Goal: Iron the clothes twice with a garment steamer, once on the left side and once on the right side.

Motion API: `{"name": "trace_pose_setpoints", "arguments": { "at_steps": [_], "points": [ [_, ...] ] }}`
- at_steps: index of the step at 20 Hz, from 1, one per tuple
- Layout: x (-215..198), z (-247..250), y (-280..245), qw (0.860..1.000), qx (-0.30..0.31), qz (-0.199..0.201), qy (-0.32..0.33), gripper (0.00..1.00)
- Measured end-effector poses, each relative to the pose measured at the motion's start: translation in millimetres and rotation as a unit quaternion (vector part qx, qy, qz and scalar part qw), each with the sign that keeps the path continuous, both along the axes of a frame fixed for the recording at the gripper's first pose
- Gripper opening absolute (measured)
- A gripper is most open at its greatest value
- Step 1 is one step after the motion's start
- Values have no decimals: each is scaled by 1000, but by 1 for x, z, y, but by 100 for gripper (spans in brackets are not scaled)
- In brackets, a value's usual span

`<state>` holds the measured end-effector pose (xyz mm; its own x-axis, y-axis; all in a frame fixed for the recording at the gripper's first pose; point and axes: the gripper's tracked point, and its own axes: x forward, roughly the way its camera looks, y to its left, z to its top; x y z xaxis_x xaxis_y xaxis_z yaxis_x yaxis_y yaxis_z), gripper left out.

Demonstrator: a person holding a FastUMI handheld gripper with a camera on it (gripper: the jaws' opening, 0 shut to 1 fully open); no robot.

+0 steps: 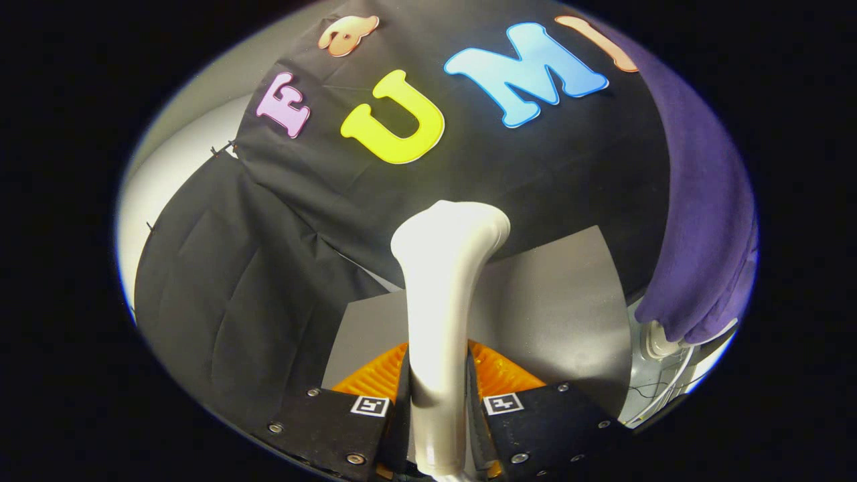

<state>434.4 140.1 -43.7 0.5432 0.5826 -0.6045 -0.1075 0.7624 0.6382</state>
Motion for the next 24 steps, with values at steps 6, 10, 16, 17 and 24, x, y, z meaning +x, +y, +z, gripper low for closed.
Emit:
{"name": "trace_pose_setpoints", "arguments": {
  "at_steps": [6, 10, 16, 17, 24],
  "points": [
    [-56, 37, -32, 998, 3, -21, -64, 37],
    [-108, 51, -48, 995, -2, -17, -98, 37],
    [-186, 47, -69, 990, -30, -16, -136, 36],
    [-199, 46, -72, 989, -31, -20, -142, 36],
    [-284, 41, -104, 983, -45, -53, -168, 37]
  ]
}}
